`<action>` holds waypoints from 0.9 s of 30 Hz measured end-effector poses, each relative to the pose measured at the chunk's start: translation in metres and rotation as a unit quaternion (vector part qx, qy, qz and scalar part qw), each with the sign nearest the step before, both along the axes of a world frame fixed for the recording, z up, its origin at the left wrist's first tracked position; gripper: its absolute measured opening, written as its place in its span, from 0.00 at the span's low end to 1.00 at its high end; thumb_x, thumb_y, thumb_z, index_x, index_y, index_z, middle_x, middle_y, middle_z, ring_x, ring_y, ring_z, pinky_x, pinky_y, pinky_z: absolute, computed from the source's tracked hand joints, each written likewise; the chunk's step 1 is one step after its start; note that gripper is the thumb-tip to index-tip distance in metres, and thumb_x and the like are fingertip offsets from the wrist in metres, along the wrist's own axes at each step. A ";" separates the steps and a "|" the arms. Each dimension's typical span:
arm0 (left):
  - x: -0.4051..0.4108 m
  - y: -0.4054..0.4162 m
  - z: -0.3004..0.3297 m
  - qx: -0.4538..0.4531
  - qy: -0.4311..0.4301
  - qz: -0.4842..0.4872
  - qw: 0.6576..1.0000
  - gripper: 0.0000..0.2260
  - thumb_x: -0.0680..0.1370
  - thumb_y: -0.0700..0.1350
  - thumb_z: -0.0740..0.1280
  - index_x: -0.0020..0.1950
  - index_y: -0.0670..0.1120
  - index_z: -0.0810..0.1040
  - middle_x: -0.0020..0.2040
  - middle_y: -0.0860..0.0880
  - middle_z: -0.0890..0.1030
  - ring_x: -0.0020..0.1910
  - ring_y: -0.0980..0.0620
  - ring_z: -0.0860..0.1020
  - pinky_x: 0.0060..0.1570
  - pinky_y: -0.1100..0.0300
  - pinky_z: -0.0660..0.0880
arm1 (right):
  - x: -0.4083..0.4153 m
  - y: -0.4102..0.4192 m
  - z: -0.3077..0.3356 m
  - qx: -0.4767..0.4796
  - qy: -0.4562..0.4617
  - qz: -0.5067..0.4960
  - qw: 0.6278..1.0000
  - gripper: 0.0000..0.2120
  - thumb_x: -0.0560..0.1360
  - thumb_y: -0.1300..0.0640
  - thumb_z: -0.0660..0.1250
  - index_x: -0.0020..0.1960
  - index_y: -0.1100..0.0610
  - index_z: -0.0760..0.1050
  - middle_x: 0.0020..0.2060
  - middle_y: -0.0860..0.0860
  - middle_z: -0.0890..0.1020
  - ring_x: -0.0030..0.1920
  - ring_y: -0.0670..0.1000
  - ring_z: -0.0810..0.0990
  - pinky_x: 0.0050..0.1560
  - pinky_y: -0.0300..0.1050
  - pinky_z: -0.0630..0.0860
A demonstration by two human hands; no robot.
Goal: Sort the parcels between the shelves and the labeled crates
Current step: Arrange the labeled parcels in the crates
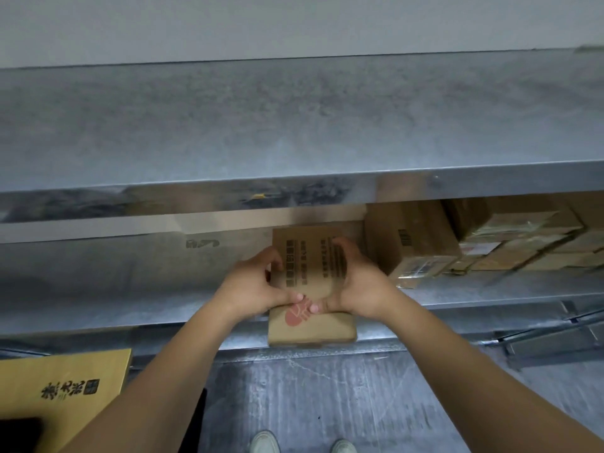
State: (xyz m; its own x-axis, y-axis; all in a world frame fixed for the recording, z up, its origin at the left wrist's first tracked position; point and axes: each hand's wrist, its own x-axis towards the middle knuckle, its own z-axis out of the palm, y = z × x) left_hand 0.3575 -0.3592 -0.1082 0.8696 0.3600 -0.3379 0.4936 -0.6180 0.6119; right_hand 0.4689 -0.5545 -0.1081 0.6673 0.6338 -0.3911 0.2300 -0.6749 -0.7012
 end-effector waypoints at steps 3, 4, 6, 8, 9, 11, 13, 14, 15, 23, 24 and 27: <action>-0.021 -0.014 0.000 0.024 -0.024 0.041 0.999 0.25 0.67 0.58 0.80 0.55 0.56 0.69 0.43 0.55 0.80 0.40 0.53 0.80 0.37 0.60 0.75 | -0.019 -0.013 -0.010 0.025 0.019 -0.010 0.999 0.76 0.50 0.39 0.87 0.78 0.33 0.33 0.68 0.46 0.74 0.65 0.49 0.76 0.67 0.49 0.75; -0.029 -0.019 0.002 -0.002 -0.025 0.065 0.998 0.32 0.65 0.55 0.82 0.61 0.60 0.67 0.43 0.54 0.81 0.40 0.53 0.81 0.39 0.59 0.77 | -0.024 -0.018 -0.010 0.035 0.027 -0.018 0.999 0.76 0.52 0.40 0.87 0.78 0.34 0.31 0.67 0.44 0.75 0.65 0.48 0.76 0.67 0.47 0.74; -0.045 -0.030 0.008 -0.065 -0.011 0.093 0.993 0.52 0.61 0.48 0.85 0.72 0.67 0.54 0.43 0.52 0.83 0.39 0.56 0.83 0.40 0.60 0.80 | -0.030 -0.027 -0.012 0.057 0.043 -0.028 0.997 0.75 0.57 0.43 0.87 0.79 0.39 0.30 0.63 0.41 0.77 0.64 0.45 0.76 0.65 0.43 0.73; -0.061 -0.042 0.013 -0.091 0.007 0.080 0.993 0.66 0.59 0.44 0.86 0.76 0.71 0.40 0.44 0.53 0.84 0.40 0.58 0.84 0.41 0.64 0.80 | -0.035 -0.034 -0.013 0.071 0.050 -0.010 0.996 0.74 0.59 0.45 0.87 0.80 0.40 0.30 0.59 0.39 0.80 0.62 0.44 0.79 0.64 0.44 0.75; -0.068 -0.048 0.015 -0.093 0.010 0.077 0.993 0.68 0.58 0.43 0.86 0.76 0.72 0.38 0.46 0.55 0.84 0.41 0.59 0.84 0.41 0.65 0.80 | -0.039 -0.036 -0.012 0.070 0.052 0.008 0.996 0.74 0.58 0.46 0.87 0.80 0.39 0.31 0.58 0.40 0.82 0.61 0.44 0.80 0.64 0.45 0.76; -0.082 -0.057 0.021 -0.086 0.003 0.089 0.992 0.66 0.58 0.43 0.86 0.77 0.70 0.42 0.48 0.56 0.83 0.43 0.61 0.83 0.41 0.65 0.80 | -0.047 -0.039 -0.005 0.065 0.046 0.038 0.996 0.70 0.58 0.46 0.87 0.81 0.40 0.39 0.57 0.41 0.83 0.58 0.43 0.81 0.63 0.45 0.77; -0.097 -0.062 0.028 -0.073 -0.018 0.105 0.992 0.56 0.58 0.44 0.86 0.74 0.67 0.54 0.46 0.54 0.84 0.42 0.62 0.83 0.41 0.62 0.81 | -0.055 -0.042 0.002 0.079 0.033 0.058 0.995 0.61 0.58 0.45 0.87 0.77 0.38 0.51 0.55 0.40 0.82 0.55 0.40 0.81 0.59 0.46 0.80; -0.106 -0.064 0.032 -0.072 -0.034 0.114 0.990 0.50 0.60 0.46 0.86 0.71 0.66 0.58 0.45 0.53 0.84 0.42 0.62 0.83 0.40 0.62 0.81 | -0.060 -0.043 0.006 0.094 0.034 0.066 0.993 0.55 0.58 0.43 0.87 0.73 0.37 0.55 0.54 0.41 0.81 0.54 0.40 0.81 0.56 0.48 0.81; -0.116 -0.066 0.037 -0.078 -0.051 0.124 0.988 0.43 0.63 0.51 0.84 0.68 0.66 0.61 0.45 0.53 0.85 0.42 0.62 0.83 0.39 0.63 0.80 | -0.066 -0.044 0.009 0.110 0.041 0.072 0.990 0.49 0.58 0.38 0.85 0.69 0.35 0.57 0.55 0.42 0.80 0.54 0.42 0.82 0.54 0.50 0.83; -0.191 -0.079 0.070 -0.031 -0.156 0.237 0.958 0.14 0.79 0.66 0.57 0.49 0.56 0.68 0.39 0.50 0.82 0.35 0.52 0.79 0.40 0.46 0.78 | -0.121 -0.027 0.047 0.196 0.015 0.065 0.978 0.13 0.81 0.37 0.60 0.48 0.46 0.63 0.42 0.49 0.78 0.37 0.50 0.79 0.33 0.48 0.77; -0.198 -0.079 0.072 -0.009 -0.161 0.238 0.958 0.12 0.80 0.62 0.60 0.48 0.55 0.66 0.34 0.50 0.80 0.30 0.52 0.76 0.36 0.49 0.74 | -0.126 -0.024 0.047 0.202 -0.009 0.073 0.977 0.13 0.81 0.41 0.64 0.47 0.45 0.62 0.40 0.47 0.76 0.36 0.48 0.75 0.35 0.47 0.73; -0.224 -0.075 0.078 0.001 -0.150 0.267 0.952 0.18 0.75 0.54 0.73 0.54 0.61 0.64 0.28 0.50 0.75 0.26 0.53 0.68 0.32 0.54 0.66 | -0.138 -0.015 0.055 0.205 0.040 0.095 0.973 0.24 0.76 0.49 0.75 0.55 0.35 0.60 0.46 0.47 0.79 0.42 0.46 0.78 0.44 0.47 0.78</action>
